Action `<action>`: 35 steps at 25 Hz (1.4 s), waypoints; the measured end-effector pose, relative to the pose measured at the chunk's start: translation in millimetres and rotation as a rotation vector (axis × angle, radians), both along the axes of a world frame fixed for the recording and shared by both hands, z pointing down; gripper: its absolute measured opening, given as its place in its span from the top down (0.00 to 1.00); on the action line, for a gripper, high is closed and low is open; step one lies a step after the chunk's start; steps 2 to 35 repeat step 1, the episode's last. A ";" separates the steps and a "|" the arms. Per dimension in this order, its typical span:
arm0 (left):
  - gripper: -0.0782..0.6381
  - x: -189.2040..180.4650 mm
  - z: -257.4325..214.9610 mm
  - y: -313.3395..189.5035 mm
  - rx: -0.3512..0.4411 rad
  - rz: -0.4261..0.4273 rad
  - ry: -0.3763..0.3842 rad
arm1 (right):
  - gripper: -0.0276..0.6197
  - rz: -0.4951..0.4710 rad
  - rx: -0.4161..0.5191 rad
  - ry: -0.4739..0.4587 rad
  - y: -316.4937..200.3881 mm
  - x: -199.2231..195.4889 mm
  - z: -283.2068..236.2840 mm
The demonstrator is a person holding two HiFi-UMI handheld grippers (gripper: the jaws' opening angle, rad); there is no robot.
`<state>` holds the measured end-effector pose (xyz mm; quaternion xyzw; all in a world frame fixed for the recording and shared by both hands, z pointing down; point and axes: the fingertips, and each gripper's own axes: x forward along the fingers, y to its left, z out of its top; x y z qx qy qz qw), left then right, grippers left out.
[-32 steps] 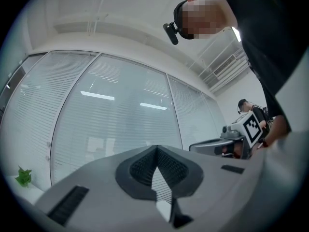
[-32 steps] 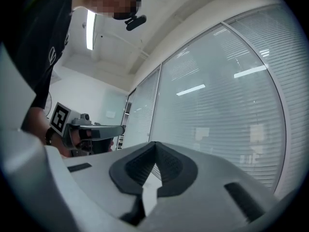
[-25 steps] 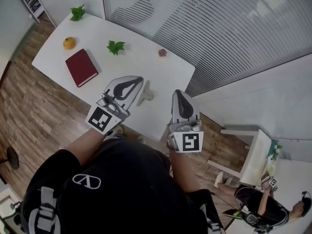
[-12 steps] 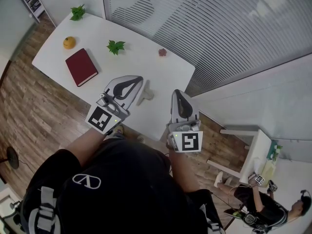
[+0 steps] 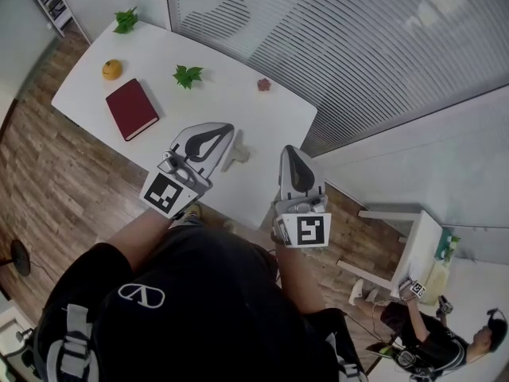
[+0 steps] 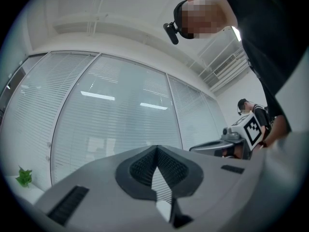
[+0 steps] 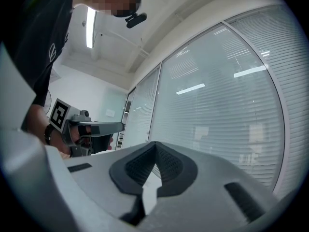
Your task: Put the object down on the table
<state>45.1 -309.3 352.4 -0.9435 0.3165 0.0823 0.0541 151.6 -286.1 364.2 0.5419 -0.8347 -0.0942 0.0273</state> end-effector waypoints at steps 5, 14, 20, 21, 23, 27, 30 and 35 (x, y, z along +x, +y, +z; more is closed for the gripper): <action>0.88 0.5 0.0 -0.4 0.001 0.000 0.000 | 0.95 0.000 0.000 -0.001 -0.3 0.5 0.3; 0.88 0.5 0.0 -0.4 0.001 0.000 0.000 | 0.95 0.000 0.000 -0.001 -0.3 0.5 0.3; 0.88 0.5 0.0 -0.4 0.001 0.000 0.000 | 0.95 0.000 0.000 -0.001 -0.3 0.5 0.3; 0.88 0.5 0.0 -0.4 0.001 0.000 0.000 | 0.95 0.000 0.000 -0.001 -0.3 0.5 0.3; 0.88 0.5 0.0 -0.4 0.001 0.000 0.000 | 0.95 0.000 0.000 -0.001 -0.3 0.5 0.3; 0.88 0.5 0.0 -0.4 0.001 0.000 0.000 | 0.95 0.000 0.000 -0.001 -0.3 0.5 0.3; 0.88 0.5 0.0 -0.4 0.001 0.000 0.000 | 0.95 0.000 0.000 -0.001 -0.3 0.5 0.3; 0.88 0.5 0.0 -0.4 0.001 0.000 0.000 | 0.95 0.000 0.000 -0.001 -0.3 0.5 0.3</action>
